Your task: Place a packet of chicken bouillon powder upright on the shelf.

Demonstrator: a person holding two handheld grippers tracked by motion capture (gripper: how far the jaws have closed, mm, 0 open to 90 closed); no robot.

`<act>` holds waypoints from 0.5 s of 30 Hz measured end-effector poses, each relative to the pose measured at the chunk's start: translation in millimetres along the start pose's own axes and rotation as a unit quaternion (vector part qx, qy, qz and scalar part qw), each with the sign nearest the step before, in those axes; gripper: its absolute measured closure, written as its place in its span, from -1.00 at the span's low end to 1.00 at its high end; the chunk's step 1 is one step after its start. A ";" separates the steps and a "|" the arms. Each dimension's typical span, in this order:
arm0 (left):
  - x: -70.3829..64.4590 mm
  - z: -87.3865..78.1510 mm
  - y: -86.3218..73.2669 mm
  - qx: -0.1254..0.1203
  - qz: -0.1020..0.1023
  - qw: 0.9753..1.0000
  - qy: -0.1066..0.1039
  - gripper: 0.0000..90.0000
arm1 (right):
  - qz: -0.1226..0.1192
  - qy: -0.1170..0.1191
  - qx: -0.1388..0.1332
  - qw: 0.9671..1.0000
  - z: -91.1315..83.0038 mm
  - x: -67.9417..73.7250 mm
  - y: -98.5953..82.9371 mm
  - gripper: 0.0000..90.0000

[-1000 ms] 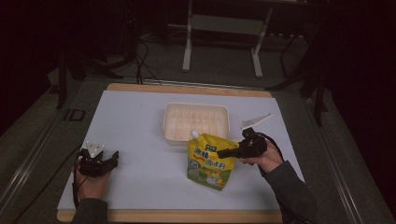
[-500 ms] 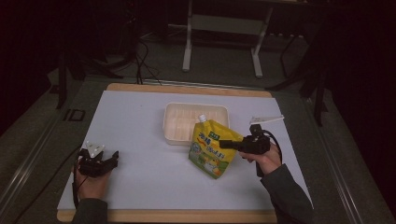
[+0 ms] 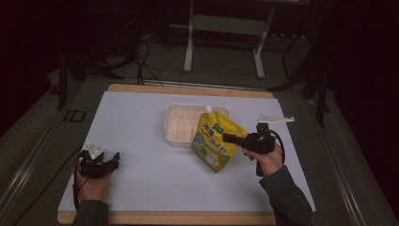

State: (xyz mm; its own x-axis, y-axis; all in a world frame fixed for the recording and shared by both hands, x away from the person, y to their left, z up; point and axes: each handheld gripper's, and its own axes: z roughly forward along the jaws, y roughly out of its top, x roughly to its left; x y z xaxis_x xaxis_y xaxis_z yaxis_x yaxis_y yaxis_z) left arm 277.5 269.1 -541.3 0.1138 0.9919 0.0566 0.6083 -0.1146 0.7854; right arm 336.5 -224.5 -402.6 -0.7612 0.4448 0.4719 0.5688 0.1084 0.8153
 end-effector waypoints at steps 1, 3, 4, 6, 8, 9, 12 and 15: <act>0.1 0.0 0.1 0.000 0.001 1.000 0.000 -0.23 | -0.004 -0.007 -0.012 1.000 -0.5 1.3 1.3 1.00; 0.2 -0.1 0.1 0.000 0.001 1.000 0.000 -0.23 | -0.005 -0.008 -0.017 1.000 -0.7 1.6 1.5 1.00; 0.1 -0.1 0.0 0.001 0.000 1.000 -0.001 -0.23 | -0.006 -0.014 -0.022 1.000 -0.9 2.2 2.0 1.00; 0.2 -0.1 0.1 0.001 0.000 1.000 -0.001 -0.23 | -0.007 -0.016 -0.032 0.999 -1.4 2.7 2.7 1.00; 0.2 -0.1 0.0 0.000 0.000 1.000 -0.001 -0.23 | -0.007 -0.021 -0.039 0.999 -1.8 2.7 3.5 1.00; 0.1 -0.1 0.0 0.000 0.000 1.000 0.000 -0.23 | -0.007 -0.020 -0.043 0.999 -1.9 2.7 3.6 1.00; 0.0 0.0 0.0 0.001 0.000 1.000 0.000 -0.23 | -0.009 -0.032 -0.050 0.998 -1.6 3.8 4.3 1.00; -0.1 0.1 0.0 0.000 0.000 1.000 0.000 -0.23 | -0.005 -0.037 -0.055 0.998 -1.1 3.9 5.1 1.00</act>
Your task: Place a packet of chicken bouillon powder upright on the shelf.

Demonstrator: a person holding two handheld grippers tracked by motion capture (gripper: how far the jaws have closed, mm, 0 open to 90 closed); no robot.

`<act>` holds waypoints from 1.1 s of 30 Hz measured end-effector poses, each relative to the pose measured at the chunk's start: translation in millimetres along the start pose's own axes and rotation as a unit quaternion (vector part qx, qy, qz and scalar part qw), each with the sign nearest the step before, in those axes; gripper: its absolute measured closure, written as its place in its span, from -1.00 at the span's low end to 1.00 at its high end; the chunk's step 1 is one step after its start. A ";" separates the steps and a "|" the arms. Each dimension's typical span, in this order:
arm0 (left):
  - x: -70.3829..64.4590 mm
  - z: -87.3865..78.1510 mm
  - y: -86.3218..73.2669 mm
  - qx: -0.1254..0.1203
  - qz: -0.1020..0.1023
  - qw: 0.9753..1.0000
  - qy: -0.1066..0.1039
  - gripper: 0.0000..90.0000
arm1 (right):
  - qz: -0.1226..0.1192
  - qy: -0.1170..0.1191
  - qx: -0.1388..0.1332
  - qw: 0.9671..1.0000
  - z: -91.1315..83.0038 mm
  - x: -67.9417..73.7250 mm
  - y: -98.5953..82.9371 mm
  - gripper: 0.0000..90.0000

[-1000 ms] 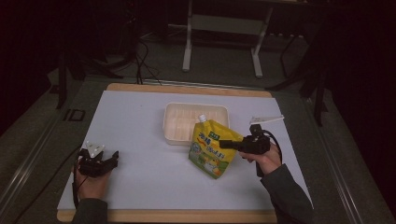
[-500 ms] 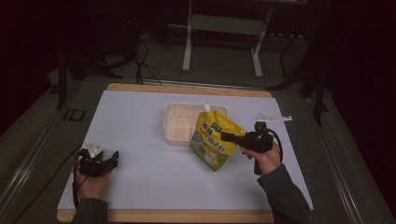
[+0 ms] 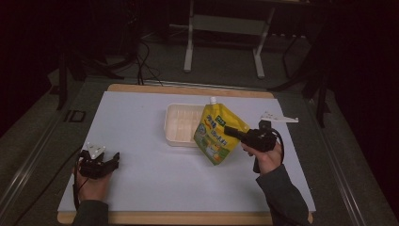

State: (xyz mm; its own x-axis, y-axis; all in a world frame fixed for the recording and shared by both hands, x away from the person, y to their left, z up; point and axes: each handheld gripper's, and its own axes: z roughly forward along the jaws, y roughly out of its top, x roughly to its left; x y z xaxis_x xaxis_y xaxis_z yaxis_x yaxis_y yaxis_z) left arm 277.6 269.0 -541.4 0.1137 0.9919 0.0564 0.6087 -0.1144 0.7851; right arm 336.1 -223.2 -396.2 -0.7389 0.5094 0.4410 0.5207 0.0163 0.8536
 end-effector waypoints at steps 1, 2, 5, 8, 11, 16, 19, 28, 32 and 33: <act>0.0 0.0 0.0 0.000 0.000 1.000 0.000 -0.23 | 0.002 -0.004 -0.004 1.000 0.3 0.1 0.5 1.00; 0.0 0.0 0.0 0.000 0.000 1.000 0.000 -0.23 | 0.003 -0.008 -0.007 1.000 0.7 0.1 1.0 1.00; 0.0 0.0 0.0 0.000 0.000 1.000 0.000 -0.23 | 0.006 -0.020 -0.017 1.000 3.0 0.6 3.7 1.00; 0.1 0.1 0.0 0.000 0.000 1.000 0.000 -0.23 | 0.004 -0.025 -0.017 1.000 4.4 1.8 5.4 1.00; -0.1 0.2 0.0 0.001 0.001 1.000 0.000 -0.23 | 0.000 -0.036 -0.021 0.999 7.0 4.7 7.7 1.00; 0.0 0.1 0.1 0.001 0.001 1.000 0.000 -0.23 | -0.002 -0.060 -0.035 0.998 11.8 7.5 12.3 1.00; -0.1 0.2 0.0 0.001 0.001 1.000 0.000 -0.23 | 0.001 -0.072 -0.041 0.997 14.7 7.2 14.6 1.00; 0.1 0.1 0.1 0.001 0.000 1.000 -0.001 -0.23 | 0.026 -0.091 -0.067 0.993 23.4 5.7 19.5 1.00; 0.3 0.0 0.1 0.001 0.000 1.000 -0.001 -0.23 | 0.025 -0.108 -0.076 0.991 28.5 7.9 21.3 1.00; 0.1 0.1 0.1 0.001 0.000 1.000 -0.001 -0.23 | 0.026 -0.112 -0.078 0.990 29.5 8.2 21.6 1.00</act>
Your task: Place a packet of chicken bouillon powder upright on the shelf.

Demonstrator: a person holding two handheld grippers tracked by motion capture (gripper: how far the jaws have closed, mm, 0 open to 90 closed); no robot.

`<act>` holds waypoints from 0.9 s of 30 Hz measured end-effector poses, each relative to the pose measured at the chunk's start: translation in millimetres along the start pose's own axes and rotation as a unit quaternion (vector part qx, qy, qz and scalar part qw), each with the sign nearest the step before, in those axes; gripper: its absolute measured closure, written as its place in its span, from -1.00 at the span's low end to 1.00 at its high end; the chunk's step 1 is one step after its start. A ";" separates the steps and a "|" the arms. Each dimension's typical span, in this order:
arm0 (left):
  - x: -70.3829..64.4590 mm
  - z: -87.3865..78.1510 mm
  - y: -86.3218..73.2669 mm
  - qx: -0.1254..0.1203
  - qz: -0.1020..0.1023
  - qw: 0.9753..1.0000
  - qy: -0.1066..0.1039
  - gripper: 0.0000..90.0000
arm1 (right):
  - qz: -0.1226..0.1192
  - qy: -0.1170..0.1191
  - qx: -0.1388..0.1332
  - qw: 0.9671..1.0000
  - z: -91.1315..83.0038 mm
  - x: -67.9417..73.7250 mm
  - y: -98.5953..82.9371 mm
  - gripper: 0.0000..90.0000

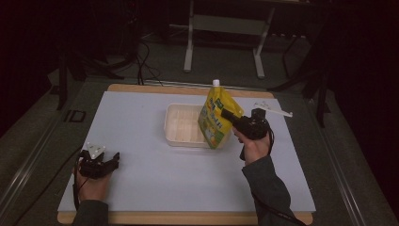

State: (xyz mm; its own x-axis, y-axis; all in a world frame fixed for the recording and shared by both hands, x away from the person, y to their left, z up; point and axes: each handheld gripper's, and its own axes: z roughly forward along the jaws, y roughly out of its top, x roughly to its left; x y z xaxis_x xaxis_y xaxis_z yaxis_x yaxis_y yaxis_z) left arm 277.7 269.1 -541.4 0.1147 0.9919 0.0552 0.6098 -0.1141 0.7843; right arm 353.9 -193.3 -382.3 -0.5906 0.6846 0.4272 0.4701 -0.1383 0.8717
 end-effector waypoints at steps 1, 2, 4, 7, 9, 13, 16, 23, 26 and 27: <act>0.0 0.0 0.0 0.000 0.000 1.000 0.000 -0.23 | 0.000 0.000 0.000 1.000 0.0 0.0 0.0 1.00; 0.0 0.1 0.0 0.000 0.000 1.000 0.000 -0.23 | -0.002 -0.006 -0.002 1.000 1.2 0.5 0.1 1.00; 0.0 0.1 0.0 0.000 0.000 1.000 0.000 -0.23 | 0.002 -0.013 -0.006 1.000 4.4 0.8 0.1 1.00; -0.1 0.2 0.0 0.000 0.001 1.000 0.000 -0.23 | 0.005 -0.019 -0.010 1.000 7.5 1.0 -0.3 1.00; -0.2 0.2 0.0 0.000 0.001 1.000 0.000 -0.23 | 0.008 -0.023 -0.015 1.000 10.1 1.6 -0.2 1.00; -0.1 0.2 0.0 0.000 0.001 1.000 0.000 -0.23 | 0.010 -0.033 -0.021 0.999 15.1 4.7 0.1 1.00; -0.2 0.2 0.0 0.000 0.001 1.000 0.000 -0.23 | 0.013 -0.044 -0.028 0.999 20.1 6.6 1.1 1.00; 0.1 0.2 0.1 0.000 0.000 1.000 -0.001 -0.23 | 0.021 -0.057 -0.037 0.997 30.2 10.4 -0.1 1.00; 0.2 0.0 0.1 0.000 -0.001 1.000 -0.001 -0.23 | 0.022 -0.063 -0.041 0.997 32.7 11.2 -1.2 1.00; 0.2 0.0 0.1 0.000 -0.001 1.000 -0.001 -0.23 | 0.026 -0.064 -0.043 0.997 34.6 11.2 -2.0 1.00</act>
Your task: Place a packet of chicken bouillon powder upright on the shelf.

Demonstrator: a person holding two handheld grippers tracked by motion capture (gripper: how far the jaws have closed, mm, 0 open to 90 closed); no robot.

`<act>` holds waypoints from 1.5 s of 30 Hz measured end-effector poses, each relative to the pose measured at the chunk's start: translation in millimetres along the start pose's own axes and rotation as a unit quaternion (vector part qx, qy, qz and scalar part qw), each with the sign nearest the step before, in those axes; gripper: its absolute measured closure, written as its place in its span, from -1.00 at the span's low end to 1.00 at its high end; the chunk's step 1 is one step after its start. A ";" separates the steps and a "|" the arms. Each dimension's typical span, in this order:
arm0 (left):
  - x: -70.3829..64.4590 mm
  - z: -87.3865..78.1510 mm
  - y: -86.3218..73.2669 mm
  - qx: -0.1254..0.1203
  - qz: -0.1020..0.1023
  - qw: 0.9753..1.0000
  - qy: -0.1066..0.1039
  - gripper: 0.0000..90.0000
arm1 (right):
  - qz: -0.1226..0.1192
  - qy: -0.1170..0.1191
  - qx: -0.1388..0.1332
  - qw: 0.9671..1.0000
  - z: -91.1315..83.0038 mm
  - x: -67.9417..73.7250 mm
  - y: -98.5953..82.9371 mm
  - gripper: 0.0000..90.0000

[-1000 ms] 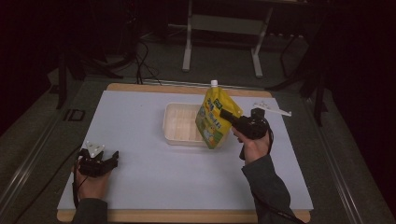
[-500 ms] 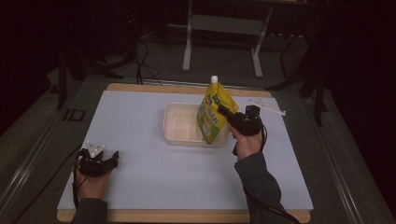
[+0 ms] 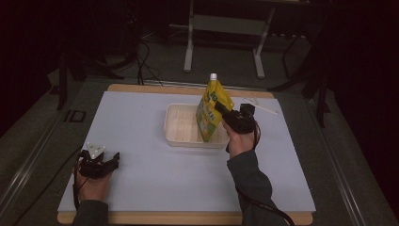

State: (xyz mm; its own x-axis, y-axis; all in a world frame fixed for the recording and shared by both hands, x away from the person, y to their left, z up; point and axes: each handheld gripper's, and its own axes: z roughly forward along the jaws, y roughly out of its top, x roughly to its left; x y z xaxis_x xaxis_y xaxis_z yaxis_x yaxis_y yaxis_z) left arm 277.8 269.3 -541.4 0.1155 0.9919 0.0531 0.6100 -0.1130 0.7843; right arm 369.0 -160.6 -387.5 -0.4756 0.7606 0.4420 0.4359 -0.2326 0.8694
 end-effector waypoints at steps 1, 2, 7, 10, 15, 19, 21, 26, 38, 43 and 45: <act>0.0 0.0 0.0 0.000 0.000 1.000 0.000 -0.23 | 0.000 -0.003 -0.001 1.000 0.5 0.1 -0.3 1.00; -0.1 0.0 0.0 0.000 0.000 1.000 0.000 -0.23 | 0.001 -0.005 -0.002 1.000 1.2 0.4 -0.6 1.00; -0.3 0.1 -0.1 -0.001 0.000 1.000 0.001 -0.23 | 0.002 -0.018 -0.008 1.000 3.8 1.2 -1.7 1.00; -0.2 0.1 -0.1 -0.001 0.000 1.000 0.001 -0.23 | 0.002 -0.026 -0.011 1.000 5.4 2.1 -2.6 1.00; 0.1 -0.1 -0.1 -0.001 -0.001 1.000 0.000 -0.23 | 0.002 -0.035 -0.012 0.999 11.2 4.3 -3.8 1.00; 0.0 -0.1 -0.1 -0.001 -0.001 1.000 0.000 -0.23 | 0.005 -0.039 -0.013 0.999 14.9 6.0 -4.7 1.00; -0.1 -0.1 0.0 -0.001 -0.001 1.000 0.000 -0.23 | 0.008 -0.038 -0.013 0.999 17.5 7.0 -5.8 1.00; 0.1 -0.1 -0.1 -0.001 -0.001 1.000 0.000 -0.23 | 0.006 -0.031 -0.012 0.999 22.8 11.8 -7.9 1.00; 0.2 -0.3 0.0 0.000 0.001 1.000 0.000 -0.23 | 0.008 -0.021 -0.023 0.999 33.2 11.2 -16.1 1.00; 0.2 -0.5 -0.1 -0.001 0.000 1.000 0.000 -0.23 | 0.004 -0.019 -0.027 0.999 36.1 10.9 -20.4 1.00; 0.2 -0.5 -0.2 -0.001 -0.001 1.000 -0.001 -0.23 | 0.003 -0.019 -0.028 0.999 37.2 10.7 -22.4 1.00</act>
State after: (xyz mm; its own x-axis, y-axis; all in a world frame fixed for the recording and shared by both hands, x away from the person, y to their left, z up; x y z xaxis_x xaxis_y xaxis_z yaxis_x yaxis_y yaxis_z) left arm 277.4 269.6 -541.2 0.1157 0.9920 0.0507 0.6082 -0.1111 0.7860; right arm 382.6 -124.6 -410.5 -0.4443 0.7810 0.4389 0.3939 -0.2697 0.8787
